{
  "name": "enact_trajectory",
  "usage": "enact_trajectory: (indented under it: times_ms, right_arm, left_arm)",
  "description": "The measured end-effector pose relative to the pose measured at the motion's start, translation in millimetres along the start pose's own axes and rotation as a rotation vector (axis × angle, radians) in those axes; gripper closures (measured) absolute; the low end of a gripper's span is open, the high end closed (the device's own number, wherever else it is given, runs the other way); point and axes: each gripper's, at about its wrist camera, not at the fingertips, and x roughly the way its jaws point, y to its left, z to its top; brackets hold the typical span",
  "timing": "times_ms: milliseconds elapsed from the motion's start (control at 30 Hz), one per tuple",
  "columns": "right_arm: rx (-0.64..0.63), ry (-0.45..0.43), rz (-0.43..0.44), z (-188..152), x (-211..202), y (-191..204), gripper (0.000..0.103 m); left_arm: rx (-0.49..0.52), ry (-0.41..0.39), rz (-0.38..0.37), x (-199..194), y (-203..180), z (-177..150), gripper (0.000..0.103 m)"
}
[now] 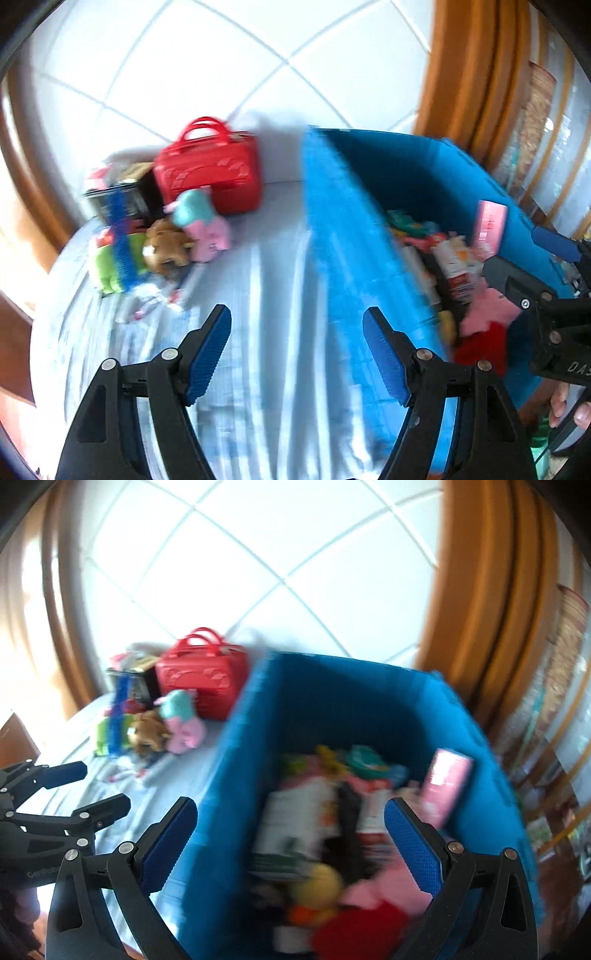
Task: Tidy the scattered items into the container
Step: 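Move both grippers back from the crate toward the bed items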
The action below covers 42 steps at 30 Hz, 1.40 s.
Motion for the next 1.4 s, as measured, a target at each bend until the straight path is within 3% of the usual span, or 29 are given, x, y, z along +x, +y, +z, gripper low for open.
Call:
enact_trajectory:
  times_ms: [233,367,433,667,733,900,1067,1400]
  right_arm:
    - [-0.009,0.008,0.12,-4,21,117,0.0]
    - [-0.018,0.026,0.15,-12,36,160,0.0]
    - [-0.022,0.043,0.16,-17,46,177,0.0]
    - [-0.025,0.117,0.226,-30,104,213,0.0]
    - [-0.004,0.149,0.252,-32,129,217,0.0]
    - [0.009,0.206,0.296,-39,186,224,0.0]
    - [0.024,0.298,0.322,-48,239,234,0.0]
    - [0.102,0.394,0.275,-60,315,268,0.0]
  left_arm:
    - [-0.029,-0.099,0.093,-25,128,-34,0.03]
    - [-0.085,-0.235,0.152,-40,191,-55,0.029]
    - [-0.107,-0.247,0.146,-38,215,-63,0.029]
    - [-0.29,-0.127,0.107,18,290,-86,0.029]
    - [-0.316,-0.099,0.14,40,301,-92,0.029]
    - [-0.337,-0.047,0.212,95,318,-107,0.029]
    - [-0.373,0.032,0.232,139,342,-124,0.029]
    - [-0.365,0.142,0.19,226,398,-129,0.029]
